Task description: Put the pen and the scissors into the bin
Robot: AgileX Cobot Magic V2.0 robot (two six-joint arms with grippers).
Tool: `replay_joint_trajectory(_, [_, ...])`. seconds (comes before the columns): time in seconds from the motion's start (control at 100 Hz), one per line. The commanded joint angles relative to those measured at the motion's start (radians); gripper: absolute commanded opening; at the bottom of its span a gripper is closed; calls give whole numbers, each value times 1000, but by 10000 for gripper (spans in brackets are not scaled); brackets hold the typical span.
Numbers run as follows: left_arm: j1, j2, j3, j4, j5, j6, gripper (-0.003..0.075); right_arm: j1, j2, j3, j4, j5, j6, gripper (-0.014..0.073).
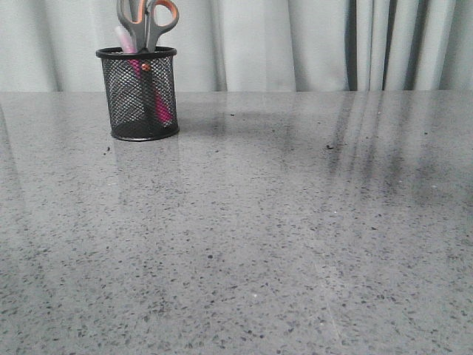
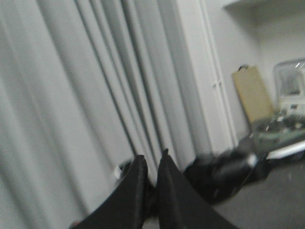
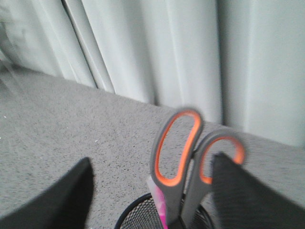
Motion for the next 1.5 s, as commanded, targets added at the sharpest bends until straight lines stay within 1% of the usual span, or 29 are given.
replay_joint_trajectory(0.0, [-3, -20, -2, 365, 67, -347, 0, 16, -224, -26, -42, 149, -17, 185])
replay_joint_trajectory(0.01, [-3, -23, 1, 390, 87, -394, -2, 18, -236, -24, -47, 182, -29, 156])
replay_joint_trajectory(0.02, [-3, -27, 8, 439, 96, -417, -5, 23, -261, -20, -52, 197, -35, 97])
replay_joint_trajectory(0.03, [-3, -35, 12, 462, 114, -460, -7, 26, -274, -12, -61, 224, -48, 67])
replay_joint_trajectory(0.04, [-3, -39, 16, 505, 122, -480, -9, 30, -288, -7, -66, 236, -55, 7])
replay_joint_trajectory(0.07, [-3, -65, 40, 579, 152, -552, -15, 39, -357, 29, -84, 271, -86, -73])
replay_joint_trajectory(0.1, [-3, -90, 63, 634, 181, -620, -19, 49, -415, 68, -91, 287, -113, -64])
replay_joint_trajectory(0.13, [-3, -117, 88, 680, 197, -656, -19, 60, -477, 114, -91, 291, -133, -65])
replay_joint_trajectory(0.17, [-3, -163, 127, 704, 213, -679, -19, 70, -573, 192, -91, 298, -154, -71])
replay_joint_trajectory(0.3, [-3, -295, 249, 711, 242, -680, -19, 83, -887, 454, -83, 382, -158, -70])
replay_joint_trajectory(0.35, [-3, -342, 290, 709, 253, -687, -19, 83, -1004, 579, -78, 410, -158, -70])
replay_joint_trajectory(0.49, [-3, -417, 371, 697, 272, -687, -19, 83, -1335, 866, -78, 471, -158, -70])
replay_joint_trajectory(0.55, [-3, -429, 386, 697, 275, -687, -19, 83, -1460, 947, -85, 510, -158, -70])
replay_joint_trajectory(0.61, [-3, -433, 391, 691, 275, -687, -19, 83, -1592, 1008, -124, 554, -158, -70])
replay_joint_trajectory(0.75, [-3, -433, 391, 691, 271, -687, -19, 83, -1821, 1047, -185, 668, -164, -69])
replay_joint_trajectory(0.83, [-5, -433, 391, 691, 271, -687, -19, 83, -1819, 1041, -187, 746, -184, -70])
replay_joint_trajectory(0.91, [-3, -433, 391, 678, 271, -687, -19, 81, -1805, 1052, -158, 734, -204, -70])
replay_joint_trajectory(1.02, [-6, -433, 391, 675, 273, -687, -19, 81, -1805, 1067, -99, 675, -204, -70])
replay_joint_trajectory(1.42, [-6, -433, 391, 677, 273, -687, -19, 81, -1805, 1077, -101, 682, -204, -70])
replay_joint_trajectory(1.49, [-6, -433, 410, 677, 268, -687, -19, 81, -1805, 1077, -101, 682, -204, -70])
